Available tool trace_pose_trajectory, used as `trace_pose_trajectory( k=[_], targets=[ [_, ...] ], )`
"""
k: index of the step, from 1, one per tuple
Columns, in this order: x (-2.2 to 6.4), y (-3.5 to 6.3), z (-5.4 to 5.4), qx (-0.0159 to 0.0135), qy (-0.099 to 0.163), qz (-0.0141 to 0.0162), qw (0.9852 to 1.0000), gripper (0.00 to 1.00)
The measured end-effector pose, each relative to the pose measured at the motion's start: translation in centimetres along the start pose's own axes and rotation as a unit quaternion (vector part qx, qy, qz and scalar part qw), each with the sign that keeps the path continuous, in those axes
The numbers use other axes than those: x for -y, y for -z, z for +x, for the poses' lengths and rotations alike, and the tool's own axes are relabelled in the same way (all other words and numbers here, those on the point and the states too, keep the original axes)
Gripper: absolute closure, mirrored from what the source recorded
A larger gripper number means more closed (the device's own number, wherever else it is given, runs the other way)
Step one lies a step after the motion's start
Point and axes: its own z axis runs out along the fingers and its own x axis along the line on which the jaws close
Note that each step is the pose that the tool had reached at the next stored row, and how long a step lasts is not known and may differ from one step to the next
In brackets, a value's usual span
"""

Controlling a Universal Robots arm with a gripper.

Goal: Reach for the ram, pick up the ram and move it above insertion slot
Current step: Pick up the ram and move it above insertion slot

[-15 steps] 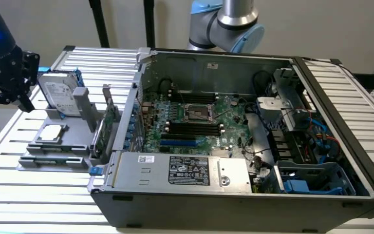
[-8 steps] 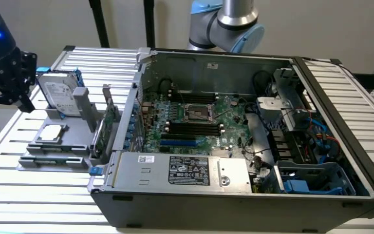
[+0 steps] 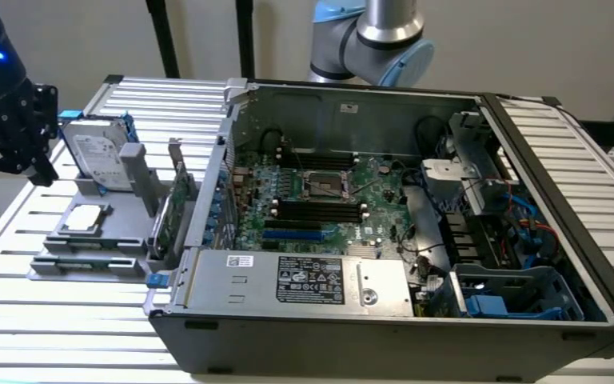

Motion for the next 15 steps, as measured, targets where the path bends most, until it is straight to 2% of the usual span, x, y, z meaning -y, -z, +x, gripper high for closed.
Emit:
trace_pose_trajectory(
  k=[3, 5, 6, 15],
  targets=[
    [0.0, -0.02, 0.0, 0.0, 0.0, 0.0, 1.0, 0.7],
    [0.0, -0.15, 0.0, 0.0001, 0.0, 0.0001, 1.0, 0.7],
    [0.0, -0.32, 0.0, 0.0001, 0.0, 0.0001, 1.0, 0.64],
    [0.02, -1.95, 0.0, 0.0, 0.001, 0.0, 1.0, 0.64]
  ],
)
